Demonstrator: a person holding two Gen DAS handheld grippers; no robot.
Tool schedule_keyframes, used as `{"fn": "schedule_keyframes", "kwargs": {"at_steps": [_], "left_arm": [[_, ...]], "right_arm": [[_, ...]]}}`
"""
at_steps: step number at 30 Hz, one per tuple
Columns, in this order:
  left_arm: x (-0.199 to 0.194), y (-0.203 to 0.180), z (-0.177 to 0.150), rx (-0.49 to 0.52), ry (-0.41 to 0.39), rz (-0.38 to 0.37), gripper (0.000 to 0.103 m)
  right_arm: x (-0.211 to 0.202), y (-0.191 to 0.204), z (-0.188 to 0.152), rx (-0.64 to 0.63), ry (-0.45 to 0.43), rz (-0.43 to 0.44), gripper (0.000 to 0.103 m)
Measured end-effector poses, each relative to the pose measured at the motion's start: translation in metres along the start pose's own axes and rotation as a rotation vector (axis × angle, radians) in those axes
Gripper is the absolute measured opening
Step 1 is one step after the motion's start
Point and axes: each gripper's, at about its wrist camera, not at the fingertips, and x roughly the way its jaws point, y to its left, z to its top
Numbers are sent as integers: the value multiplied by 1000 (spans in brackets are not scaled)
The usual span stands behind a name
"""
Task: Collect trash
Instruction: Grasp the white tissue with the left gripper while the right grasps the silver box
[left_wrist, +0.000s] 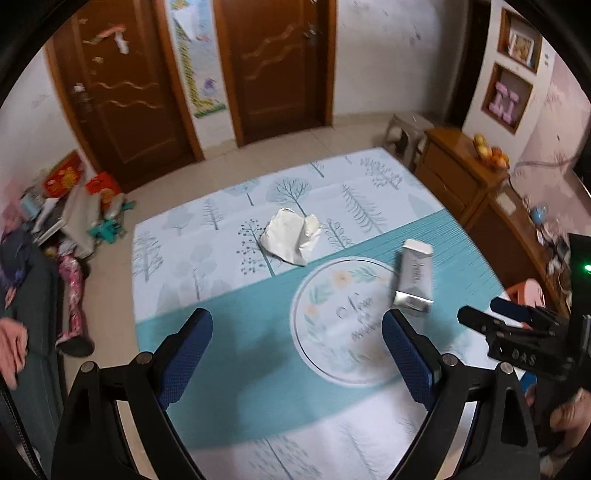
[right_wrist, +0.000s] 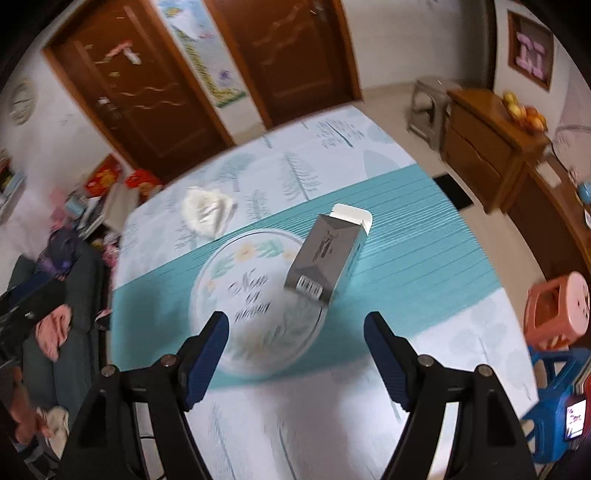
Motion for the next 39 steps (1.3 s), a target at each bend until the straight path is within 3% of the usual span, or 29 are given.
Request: {"fn": "schedule_keyframes", "kwargs": {"at_steps": [4,10,15,20,22,26,32,39], "left_arm": [[65,29,35,37,91,-51,92],[132,55,58,50,151,-100,92],[176,64,71,58,200,-147,92],[206,64,80,74,230,-190,92],[218,64,85,77,238,-198,92],[238,65,93,80,262,-219,92],[266,62,100,109,303,-230,92],[285,52,105,127,330,-299,92]], "right_arm": [[50,-4,23,70,52,-57,76],[113,-11,46,143,111,-186,76],[142,-12,52,153,146,-282,76],[154,-8,54,129,170,-309,79],[153,-5,56,119,153,-324,70],[152,0,61,91,125,-294,63],[149,7,75,73,51,-255,63],[155,8,91,102,24,-185,63]]}}
